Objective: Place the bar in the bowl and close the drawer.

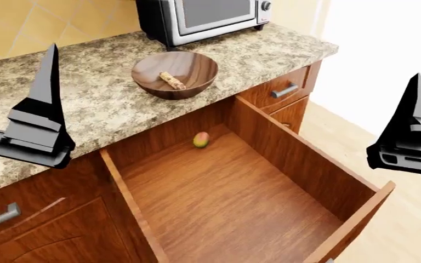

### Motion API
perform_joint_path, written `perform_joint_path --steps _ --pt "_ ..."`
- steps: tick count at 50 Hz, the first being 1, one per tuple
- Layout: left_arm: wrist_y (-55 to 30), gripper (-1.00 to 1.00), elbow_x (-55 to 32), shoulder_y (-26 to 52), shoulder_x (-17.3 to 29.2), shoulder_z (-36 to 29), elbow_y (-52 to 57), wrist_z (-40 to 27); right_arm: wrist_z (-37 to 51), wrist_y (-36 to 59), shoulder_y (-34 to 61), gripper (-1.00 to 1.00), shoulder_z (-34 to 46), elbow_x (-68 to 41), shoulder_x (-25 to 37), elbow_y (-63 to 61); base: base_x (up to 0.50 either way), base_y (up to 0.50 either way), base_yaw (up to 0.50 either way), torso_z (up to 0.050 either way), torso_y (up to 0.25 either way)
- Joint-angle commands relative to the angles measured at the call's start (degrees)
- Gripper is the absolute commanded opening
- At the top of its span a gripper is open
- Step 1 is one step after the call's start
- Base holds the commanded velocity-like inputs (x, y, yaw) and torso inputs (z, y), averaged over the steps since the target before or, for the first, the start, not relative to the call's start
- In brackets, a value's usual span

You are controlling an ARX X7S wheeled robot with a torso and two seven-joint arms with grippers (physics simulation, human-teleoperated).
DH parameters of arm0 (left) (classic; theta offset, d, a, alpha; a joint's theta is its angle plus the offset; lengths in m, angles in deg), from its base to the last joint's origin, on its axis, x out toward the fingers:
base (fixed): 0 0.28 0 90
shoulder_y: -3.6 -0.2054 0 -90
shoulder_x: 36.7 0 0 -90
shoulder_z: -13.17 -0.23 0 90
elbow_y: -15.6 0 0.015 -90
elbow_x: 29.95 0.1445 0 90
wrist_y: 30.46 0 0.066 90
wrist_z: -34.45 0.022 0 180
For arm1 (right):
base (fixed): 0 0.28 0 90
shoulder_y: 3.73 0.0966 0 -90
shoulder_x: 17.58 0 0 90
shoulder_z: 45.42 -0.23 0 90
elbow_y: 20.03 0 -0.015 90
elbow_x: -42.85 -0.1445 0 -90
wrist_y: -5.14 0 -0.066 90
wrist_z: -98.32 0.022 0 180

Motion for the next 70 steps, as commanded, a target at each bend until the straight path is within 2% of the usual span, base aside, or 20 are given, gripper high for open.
perform_joint_path --steps 1,13,19,29,39,70 --pt "0.39 1.00 0.32 -0.23 0.45 -0.43 0.06 -0.32 0.46 -0.60 -0.53 1.00 -0.02 1.46 0.02 0.19 0.29 0.41 0.00 0.000 0.000" --pt "1.87 1.00 -0.09 -1.69 2.04 0.39 0.34 -0.54 -0.21 -1.05 -0.55 1.00 -0.34 2.12 1.31 -0.49 0.49 0.26 0.00 0.000 0.000" --pt "1.45 1.00 0.19 -0.13 1.56 -1.16 0.13 -0.73 0.00 -2.54 -0.96 1.00 -0.30 2.36 1.91 -0.44 0.29 -0.16 0.00 0.000 0.000" --pt "1.31 1.00 0.09 1.11 1.44 -2.23 -0.11 -0.67 0.88 -0.20 -0.56 1.00 -0.76 2.23 2.31 -1.18 0.00 0.00 0.00 0.000 0.000" --pt "2.37 1.00 1.08 -0.79 1.79 -1.84 -0.01 -0.49 1.52 -2.68 -1.58 1.00 -0.37 3.33 2.32 -0.69 0.00 0.00 -0.02 0.000 0.000" --pt "0.87 1.00 -0.48 4.41 1.56 -5.02 -0.71 -0.78 3.39 -6.44 -5.43 1.00 1.36 6.08 0.12 2.14 0.00 0.00 -0.50 0.000 0.000"
